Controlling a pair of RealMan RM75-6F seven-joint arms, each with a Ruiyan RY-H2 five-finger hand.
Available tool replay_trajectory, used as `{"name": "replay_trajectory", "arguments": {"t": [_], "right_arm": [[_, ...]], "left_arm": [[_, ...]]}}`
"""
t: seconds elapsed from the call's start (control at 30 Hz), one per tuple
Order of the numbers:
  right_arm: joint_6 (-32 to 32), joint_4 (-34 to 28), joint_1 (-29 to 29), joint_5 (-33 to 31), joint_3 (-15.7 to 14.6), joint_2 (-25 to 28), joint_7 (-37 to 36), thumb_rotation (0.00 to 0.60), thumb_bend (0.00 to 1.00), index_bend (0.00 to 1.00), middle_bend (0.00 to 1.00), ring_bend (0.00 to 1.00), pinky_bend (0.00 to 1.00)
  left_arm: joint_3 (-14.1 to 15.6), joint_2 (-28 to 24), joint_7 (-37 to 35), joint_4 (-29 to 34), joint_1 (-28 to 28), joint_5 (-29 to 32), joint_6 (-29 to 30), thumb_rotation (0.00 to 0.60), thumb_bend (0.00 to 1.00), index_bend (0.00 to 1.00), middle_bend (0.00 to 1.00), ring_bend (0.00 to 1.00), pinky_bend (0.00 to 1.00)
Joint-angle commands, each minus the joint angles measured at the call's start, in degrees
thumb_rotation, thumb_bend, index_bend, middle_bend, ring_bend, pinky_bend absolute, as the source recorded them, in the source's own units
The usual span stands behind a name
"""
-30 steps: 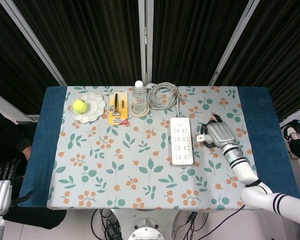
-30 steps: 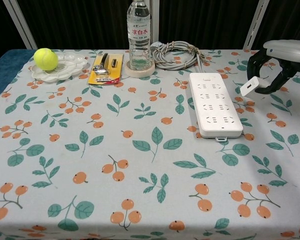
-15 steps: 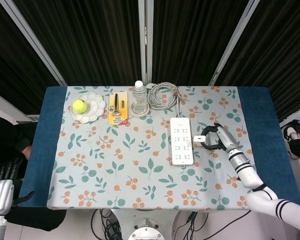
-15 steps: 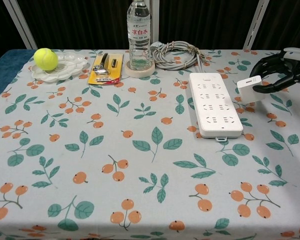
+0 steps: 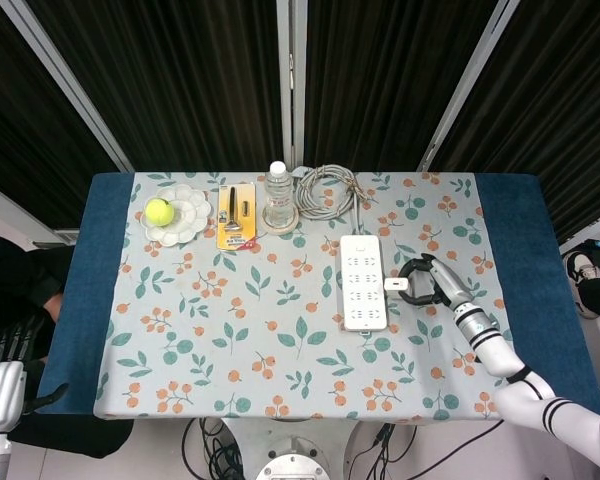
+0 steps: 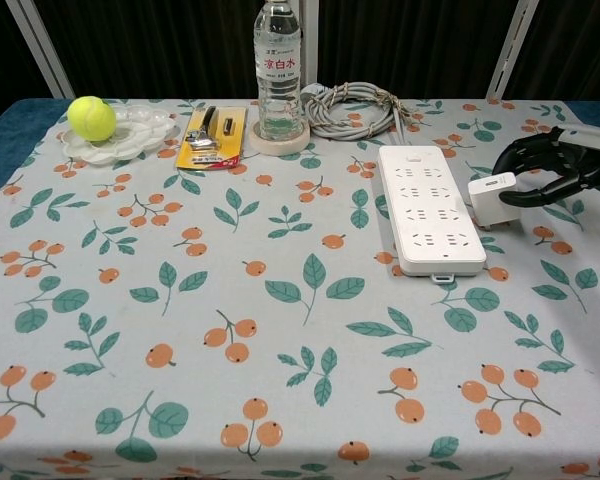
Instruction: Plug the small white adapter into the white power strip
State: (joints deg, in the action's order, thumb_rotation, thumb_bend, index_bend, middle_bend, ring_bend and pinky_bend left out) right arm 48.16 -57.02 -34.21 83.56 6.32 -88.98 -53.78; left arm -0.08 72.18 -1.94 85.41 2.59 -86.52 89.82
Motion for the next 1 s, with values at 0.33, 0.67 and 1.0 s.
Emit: {"name": "replay_trajectory", "arguments": {"t": [0.33,0.67,1.0], "right_arm": [[1.14,-1.47,0.69,-0.27,-1.2,2.55,6.11,0.6,0.2,0.57,0.44,0.16,0.0],[0.9,-2.08,1.34,-1.85,-1.46,3.82,11.29,0.6,0.2,0.48,0.43,0.15,0.0],[-0.01,-4.13,1.24,-2.98,-1.73,5.09,18.47,0.6,0.13,0.36,0.37,0.1,0.0]], "left_arm": [[-0.06,-0.2,0.35,0.45,-0.35,-0.33,-0.28,0.6,0.08,0.07,0.0,0.0,0.0],[-0.03,-0.43,0.64,0.87,-0.46,-0.5,-0.32,0.6,0.08,0.07,0.0,0.0,0.0],[0.08,-0.6,0.89,1.25,-0.45,-0.73,-0.17,0.6,0.08,0.07,0.0,0.0,0.0]]}}
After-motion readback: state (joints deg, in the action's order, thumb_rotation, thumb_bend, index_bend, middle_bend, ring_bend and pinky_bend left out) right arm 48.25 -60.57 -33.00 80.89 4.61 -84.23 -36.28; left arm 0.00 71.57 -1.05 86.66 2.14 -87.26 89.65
